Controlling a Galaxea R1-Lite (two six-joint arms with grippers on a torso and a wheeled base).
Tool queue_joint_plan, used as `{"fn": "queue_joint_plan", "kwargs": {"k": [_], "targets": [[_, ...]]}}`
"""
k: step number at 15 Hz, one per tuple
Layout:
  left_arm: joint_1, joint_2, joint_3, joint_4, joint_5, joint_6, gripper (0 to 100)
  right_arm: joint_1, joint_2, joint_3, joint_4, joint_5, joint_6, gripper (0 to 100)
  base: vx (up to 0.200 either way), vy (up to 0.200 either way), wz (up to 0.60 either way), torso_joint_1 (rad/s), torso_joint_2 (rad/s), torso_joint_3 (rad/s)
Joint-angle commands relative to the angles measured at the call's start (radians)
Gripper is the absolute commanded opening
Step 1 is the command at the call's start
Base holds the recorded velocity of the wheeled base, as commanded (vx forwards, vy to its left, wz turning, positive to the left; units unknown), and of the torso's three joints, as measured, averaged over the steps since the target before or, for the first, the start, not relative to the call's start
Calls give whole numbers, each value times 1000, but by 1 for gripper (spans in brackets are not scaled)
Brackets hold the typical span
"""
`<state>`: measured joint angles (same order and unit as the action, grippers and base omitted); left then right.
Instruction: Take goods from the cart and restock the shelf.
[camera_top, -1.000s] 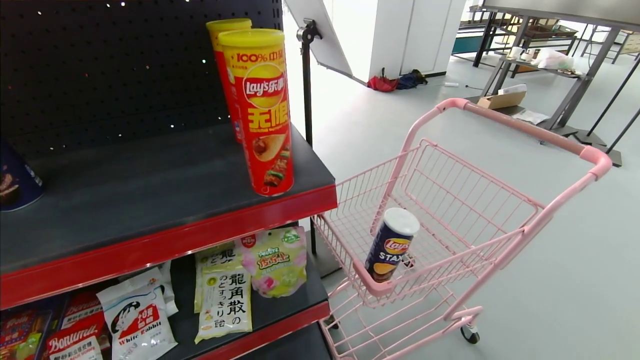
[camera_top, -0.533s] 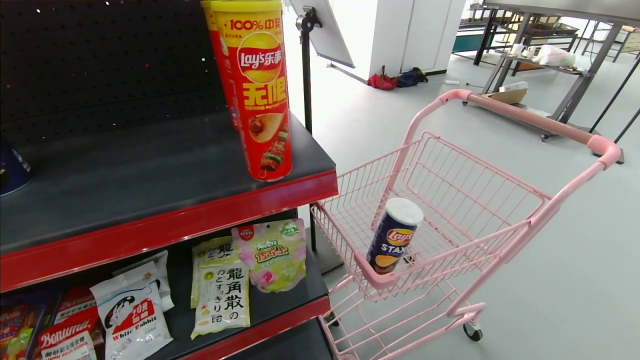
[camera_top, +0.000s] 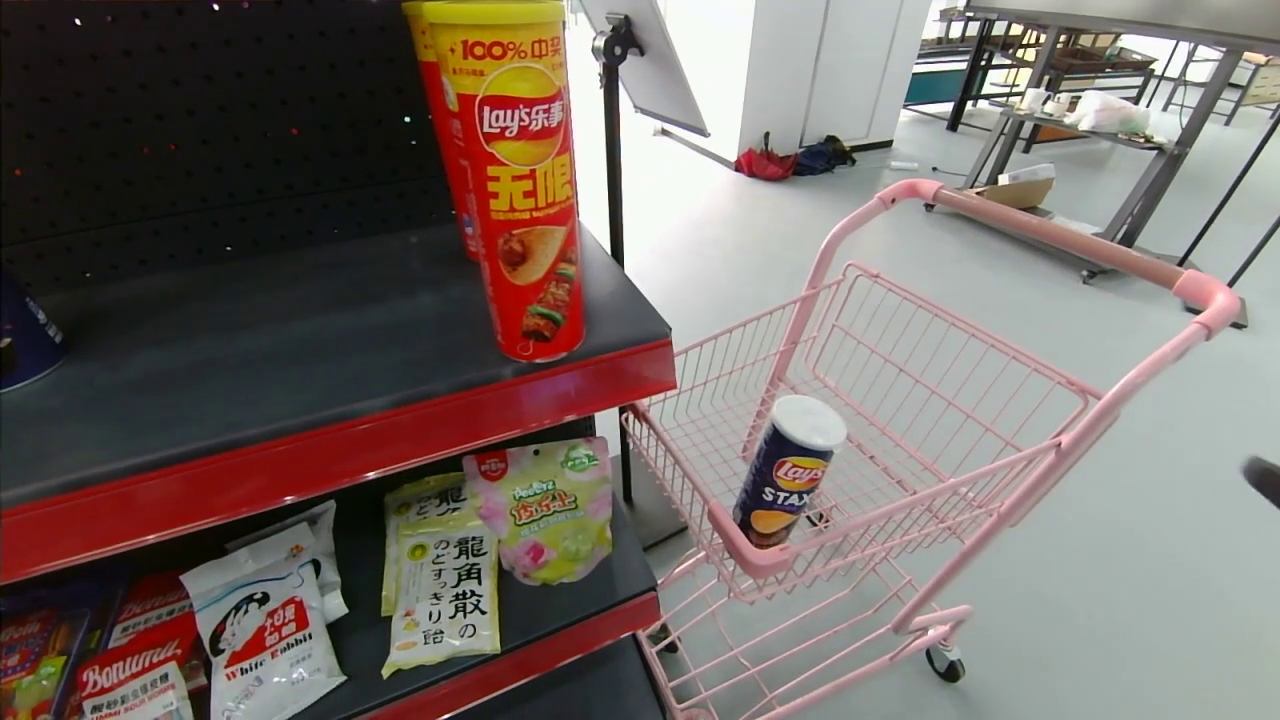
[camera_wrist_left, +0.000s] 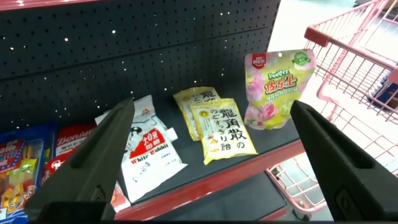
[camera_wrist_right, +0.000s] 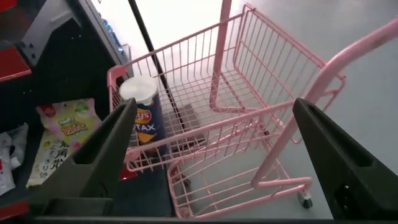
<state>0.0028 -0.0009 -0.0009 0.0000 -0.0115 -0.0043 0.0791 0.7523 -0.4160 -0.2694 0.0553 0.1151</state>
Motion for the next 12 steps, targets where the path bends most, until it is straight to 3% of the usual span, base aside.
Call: {"fn": "queue_joint_plan", "kwargs": {"k": [1,5,12], "targets": [[0,1,1,0,-1,0,100,123,647,19,-410,24,38,100,0,0,0,0,0,0],[0,1,-1,0,1,0,100,222,843,-24,-442,15,38,100,0,0,0,0,0,0],[0,1,1,0,5,0,100,264,961,-110,-462,15,24,100,0,0,0,0,0,0]]}}
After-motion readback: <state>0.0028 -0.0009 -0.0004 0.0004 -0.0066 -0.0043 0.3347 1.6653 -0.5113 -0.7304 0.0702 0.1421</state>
